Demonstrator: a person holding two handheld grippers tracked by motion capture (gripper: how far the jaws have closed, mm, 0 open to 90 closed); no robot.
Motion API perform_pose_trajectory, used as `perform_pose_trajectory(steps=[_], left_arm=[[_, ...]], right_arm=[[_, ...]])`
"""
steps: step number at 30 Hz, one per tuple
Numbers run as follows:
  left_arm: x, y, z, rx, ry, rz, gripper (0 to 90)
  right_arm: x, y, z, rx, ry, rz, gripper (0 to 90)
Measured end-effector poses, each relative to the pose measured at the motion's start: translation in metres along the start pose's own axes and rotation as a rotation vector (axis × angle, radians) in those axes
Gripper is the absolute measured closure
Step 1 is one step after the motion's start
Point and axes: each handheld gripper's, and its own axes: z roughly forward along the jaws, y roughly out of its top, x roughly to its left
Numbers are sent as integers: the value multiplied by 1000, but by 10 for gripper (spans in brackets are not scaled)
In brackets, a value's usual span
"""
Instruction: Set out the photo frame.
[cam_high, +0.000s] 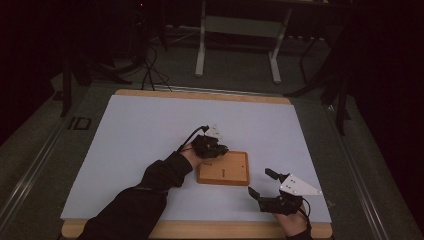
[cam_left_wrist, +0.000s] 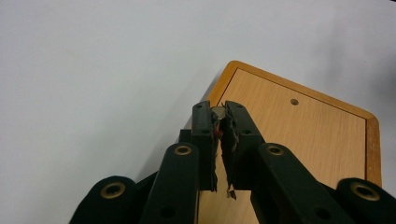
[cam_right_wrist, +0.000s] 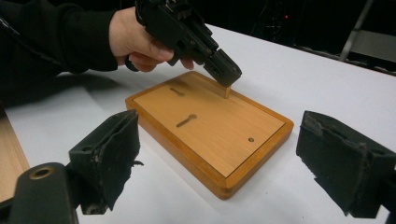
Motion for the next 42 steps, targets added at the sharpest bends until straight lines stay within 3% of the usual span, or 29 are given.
perform_pose_trajectory(steps=[5,9,20,28,29,42], left_arm=[[4,1,0,5,-19,-30,845],[7,1,0,10,-40,-50,846],[12,2,0,20,-67,-69,848],[13,5,0,50,-78,-82,847],[13,5,0,50,-78,-82,847],[20,9,1,76,-112,-115,846]], right_arm=[[0,2,0,22,17,-63,130],[2,3,4,82,8,-114,134],[3,5,12,185,26,-277,182],[11,3,21,275,-59,-475,226],[11,3,21,275,-59,-475,226],[27,-13,33,355,-177,-727,282]])
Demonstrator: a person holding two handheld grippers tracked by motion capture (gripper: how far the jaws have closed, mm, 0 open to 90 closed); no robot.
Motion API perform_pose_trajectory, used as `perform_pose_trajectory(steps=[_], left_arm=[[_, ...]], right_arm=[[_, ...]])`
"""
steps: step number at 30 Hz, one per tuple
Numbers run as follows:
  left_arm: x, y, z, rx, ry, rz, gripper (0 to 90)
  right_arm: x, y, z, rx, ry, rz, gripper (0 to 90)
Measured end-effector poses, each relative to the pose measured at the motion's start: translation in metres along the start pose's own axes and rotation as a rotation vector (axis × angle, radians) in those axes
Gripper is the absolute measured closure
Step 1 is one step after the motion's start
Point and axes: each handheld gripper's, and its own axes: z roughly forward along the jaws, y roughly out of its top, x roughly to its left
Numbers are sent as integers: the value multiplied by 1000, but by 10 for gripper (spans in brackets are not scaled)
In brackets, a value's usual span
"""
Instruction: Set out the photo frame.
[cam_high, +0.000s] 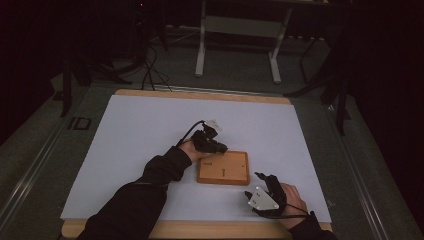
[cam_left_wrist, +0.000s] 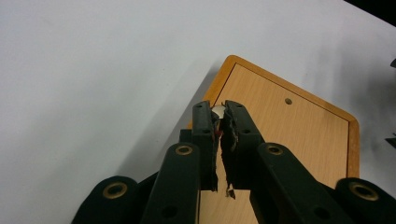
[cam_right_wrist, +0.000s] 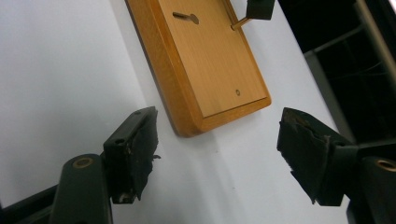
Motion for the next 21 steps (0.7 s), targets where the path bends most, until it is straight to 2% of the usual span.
perform_pose_trajectory(steps=[4,7,9,12,17,21], left_arm=[[2,1,0,6,-9,-10,846],[4,2,0,9,-19,-32,846],[5,3,0,12,-20,-37,847],[6,4,0,20,-24,-44,847],[8,5,0,25,-30,-53,847],[9,5,0,23,-36,-66,846]], right_arm=[[3,2,2,6,-32,-48,289],[1,1,4,-3,-18,-30,312],[2,2,5,4,-25,-47,321],[4,2,8,18,-26,-87,342],[9,4,14,37,-53,-172,356],[13,5,19,36,-99,-228,387]])
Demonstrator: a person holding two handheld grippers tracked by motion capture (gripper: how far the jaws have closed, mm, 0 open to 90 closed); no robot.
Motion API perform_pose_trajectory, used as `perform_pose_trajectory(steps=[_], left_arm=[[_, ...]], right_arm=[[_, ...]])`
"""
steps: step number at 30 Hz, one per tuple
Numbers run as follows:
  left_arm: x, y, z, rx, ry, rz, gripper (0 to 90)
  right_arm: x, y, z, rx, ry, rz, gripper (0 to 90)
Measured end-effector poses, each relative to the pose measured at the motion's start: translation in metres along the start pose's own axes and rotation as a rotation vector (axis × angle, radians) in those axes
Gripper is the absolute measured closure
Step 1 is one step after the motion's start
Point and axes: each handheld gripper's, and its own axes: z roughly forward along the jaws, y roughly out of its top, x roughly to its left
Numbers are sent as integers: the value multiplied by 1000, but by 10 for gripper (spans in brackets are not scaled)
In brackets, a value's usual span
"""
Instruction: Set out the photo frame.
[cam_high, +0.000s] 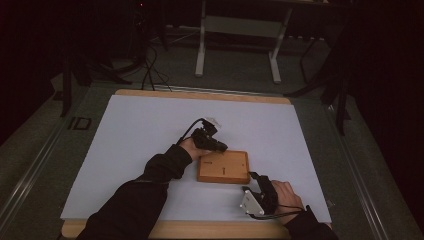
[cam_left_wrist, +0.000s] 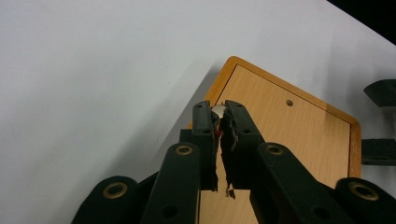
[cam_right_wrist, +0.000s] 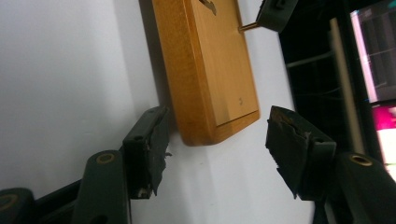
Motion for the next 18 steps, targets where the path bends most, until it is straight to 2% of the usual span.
perform_pose_trajectory(steps=[3,4,6,13,18], left_arm=[[1,0,0,-2,-6,-19,847],[2,0,0,-1,-6,-22,847],[2,1,0,-1,-8,-25,847],[2,1,0,5,-4,-24,847],[2,1,0,8,-5,-20,847]], right_arm=[[3,1,2,5,-21,-32,409],[6,1,4,12,-47,-84,420],[10,0,6,13,-61,-122,440],[20,0,15,30,-113,-238,508],[25,-1,19,21,-145,-316,562]])
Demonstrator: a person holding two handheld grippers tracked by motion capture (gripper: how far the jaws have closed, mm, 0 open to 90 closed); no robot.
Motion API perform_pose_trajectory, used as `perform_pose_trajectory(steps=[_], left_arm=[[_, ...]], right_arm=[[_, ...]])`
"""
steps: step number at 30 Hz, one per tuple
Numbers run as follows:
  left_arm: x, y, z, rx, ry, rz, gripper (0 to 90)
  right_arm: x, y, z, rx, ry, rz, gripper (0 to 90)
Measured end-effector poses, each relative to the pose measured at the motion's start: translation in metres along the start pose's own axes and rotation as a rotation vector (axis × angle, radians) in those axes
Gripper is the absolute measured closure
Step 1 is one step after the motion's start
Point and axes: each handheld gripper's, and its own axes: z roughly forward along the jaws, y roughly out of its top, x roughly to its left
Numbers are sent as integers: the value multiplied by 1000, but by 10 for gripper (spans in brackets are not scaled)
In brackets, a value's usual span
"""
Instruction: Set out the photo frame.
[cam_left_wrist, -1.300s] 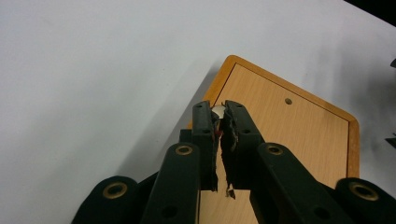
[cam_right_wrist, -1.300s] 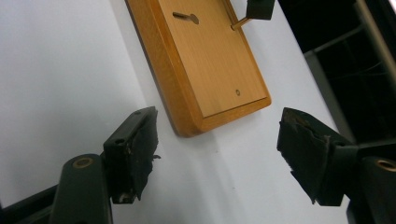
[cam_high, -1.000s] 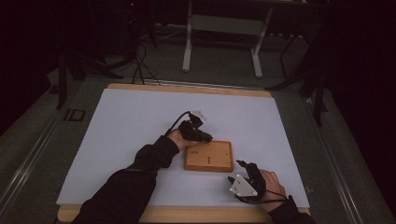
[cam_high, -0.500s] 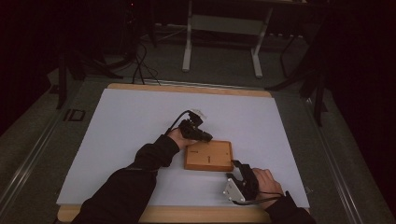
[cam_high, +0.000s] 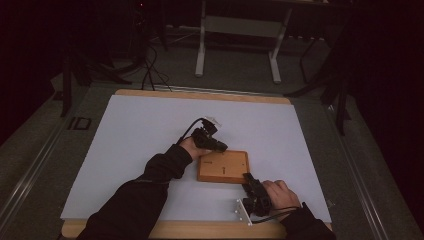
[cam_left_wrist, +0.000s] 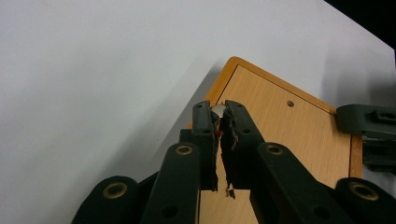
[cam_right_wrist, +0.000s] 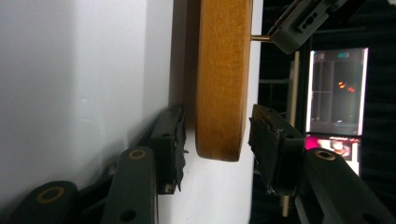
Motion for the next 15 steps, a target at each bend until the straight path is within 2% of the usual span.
perform_pose_trajectory(steps=[7,15], left_arm=[[0,0,0,2,1,1,846],[3,0,0,-5,-11,-15,844]], right_arm=[[5,1,6,0,-43,-73,629],[8,0,8,2,-90,-99,667]])
